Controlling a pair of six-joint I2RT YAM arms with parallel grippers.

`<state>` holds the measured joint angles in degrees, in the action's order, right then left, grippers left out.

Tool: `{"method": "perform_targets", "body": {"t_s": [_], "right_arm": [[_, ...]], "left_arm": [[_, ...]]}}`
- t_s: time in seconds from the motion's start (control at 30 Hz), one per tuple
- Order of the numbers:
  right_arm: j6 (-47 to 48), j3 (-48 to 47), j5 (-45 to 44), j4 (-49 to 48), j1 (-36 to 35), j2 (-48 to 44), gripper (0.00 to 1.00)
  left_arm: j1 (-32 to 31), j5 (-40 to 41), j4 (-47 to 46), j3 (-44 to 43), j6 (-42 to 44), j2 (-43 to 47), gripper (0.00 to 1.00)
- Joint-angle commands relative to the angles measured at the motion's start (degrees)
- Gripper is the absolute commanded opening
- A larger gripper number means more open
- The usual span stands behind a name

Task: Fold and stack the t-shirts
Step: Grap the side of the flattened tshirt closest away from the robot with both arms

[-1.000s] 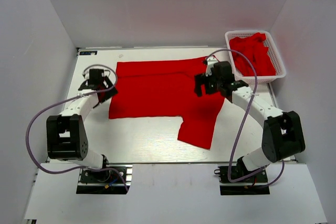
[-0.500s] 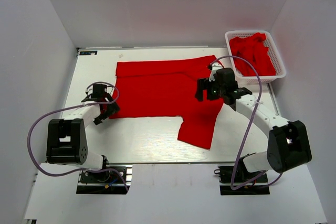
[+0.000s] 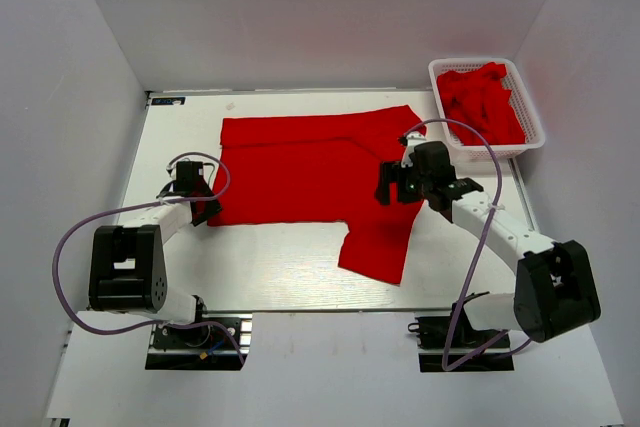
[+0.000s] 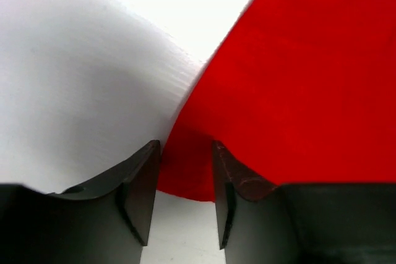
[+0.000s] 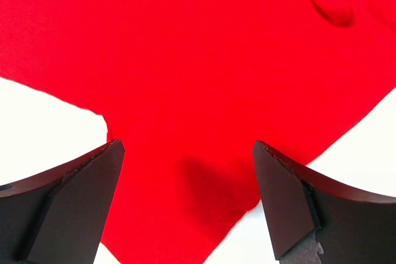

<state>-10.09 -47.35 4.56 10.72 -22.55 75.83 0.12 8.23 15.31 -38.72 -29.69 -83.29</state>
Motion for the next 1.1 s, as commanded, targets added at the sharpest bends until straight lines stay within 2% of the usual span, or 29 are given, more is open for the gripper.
{"method": "perform_targets", "body": {"t_s": [0.0,0.1,0.13,0.17,0.43,0.53,0.7,0.83,1.07], "right_arm": [[-0.7,1.6,-1.0,2.2,-0.5,-2.5,0.9],[-1.2,2.9,-1.3,3.7,-1.2,-3.1,0.9],[-2.1,3.4,-1.5,4.6,-1.3,-3.4,0.9],[-2.5,3.7,-1.5,4.8,-1.4,-3.3,0.9],[-8.4,5.9,-2.4,21.0,-7.1,-5.2,0.9],[-12.1,7.9,-3.8,24.2,-10.7,-4.9,0.9],[-19.3,10.5,-3.7,25.0,-14.4,-5.1,0.9],[-21.4,11.6,-4.3,25.9,-17.3,-4.6,0.9],[-23.7,12.6,-6.2,21.3,-19.8,-2.2,0.9]], "left_arm": [[-0.6,-4.1,0.4,2.7,1.6,-1.8,0.46],[-1.1,-4.8,-0.7,3.3,2.1,-2.3,0.28],[-1.1,-5.3,-1.3,3.3,2.1,-2.3,0.11],[-1.6,-6.0,-1.3,3.3,2.1,-2.3,0.01],[-1.6,-6.0,-0.7,3.8,2.6,-1.0,0.0],[-1.6,-6.0,-0.2,3.8,2.6,0.1,0.0],[-1.6,-5.5,1.6,3.8,2.6,1.7,0.0],[-1.6,-5.5,2.6,3.8,2.6,2.8,0.0],[-1.6,-5.0,3.1,3.8,2.6,4.5,0.0]]}}
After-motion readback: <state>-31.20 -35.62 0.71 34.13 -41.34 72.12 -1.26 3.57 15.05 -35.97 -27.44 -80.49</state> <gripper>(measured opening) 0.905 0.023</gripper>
